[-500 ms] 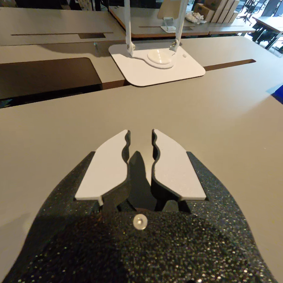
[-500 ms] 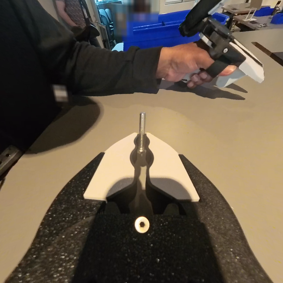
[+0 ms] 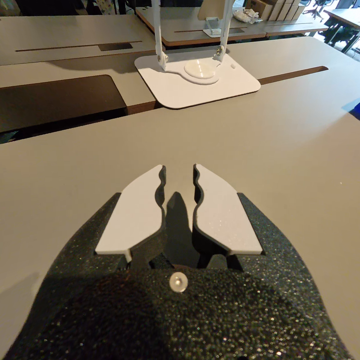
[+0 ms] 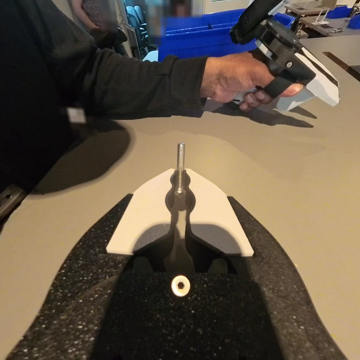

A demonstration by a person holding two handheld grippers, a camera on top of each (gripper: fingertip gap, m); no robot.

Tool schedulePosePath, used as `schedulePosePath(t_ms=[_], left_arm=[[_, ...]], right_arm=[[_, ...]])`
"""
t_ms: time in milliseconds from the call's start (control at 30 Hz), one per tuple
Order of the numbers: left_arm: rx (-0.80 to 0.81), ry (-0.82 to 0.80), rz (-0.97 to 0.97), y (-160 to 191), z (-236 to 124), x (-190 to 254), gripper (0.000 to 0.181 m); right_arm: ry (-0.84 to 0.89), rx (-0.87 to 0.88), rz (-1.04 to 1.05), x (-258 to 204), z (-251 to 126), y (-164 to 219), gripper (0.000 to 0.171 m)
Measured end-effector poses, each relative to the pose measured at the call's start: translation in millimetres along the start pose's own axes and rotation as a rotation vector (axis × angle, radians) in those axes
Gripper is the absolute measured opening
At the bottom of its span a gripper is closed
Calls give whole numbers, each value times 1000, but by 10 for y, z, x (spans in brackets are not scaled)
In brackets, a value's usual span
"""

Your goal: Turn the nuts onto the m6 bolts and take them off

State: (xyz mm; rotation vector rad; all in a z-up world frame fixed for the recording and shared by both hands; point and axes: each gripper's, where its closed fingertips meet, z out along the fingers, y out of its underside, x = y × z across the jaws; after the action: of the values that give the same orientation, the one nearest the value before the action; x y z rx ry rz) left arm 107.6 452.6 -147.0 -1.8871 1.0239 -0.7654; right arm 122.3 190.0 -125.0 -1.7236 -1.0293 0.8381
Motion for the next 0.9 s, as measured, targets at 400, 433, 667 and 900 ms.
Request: schedulePosePath(t_ms=[400,433,667,900], left_arm=[[76,-90,146,-66,-114,56,25],[68,-125,188,-29,-162,65,25],[46,-212,240,300,-681,461,25],[190,-152,94,547,-1478,1174,24]], right_arm=[[34,-47,-12,31,44,53,5],[42,-51,-18,34,45,57,5],[145,-220,-37,119,-10,183,5],[156,-495,-39,25,34,446,5]])
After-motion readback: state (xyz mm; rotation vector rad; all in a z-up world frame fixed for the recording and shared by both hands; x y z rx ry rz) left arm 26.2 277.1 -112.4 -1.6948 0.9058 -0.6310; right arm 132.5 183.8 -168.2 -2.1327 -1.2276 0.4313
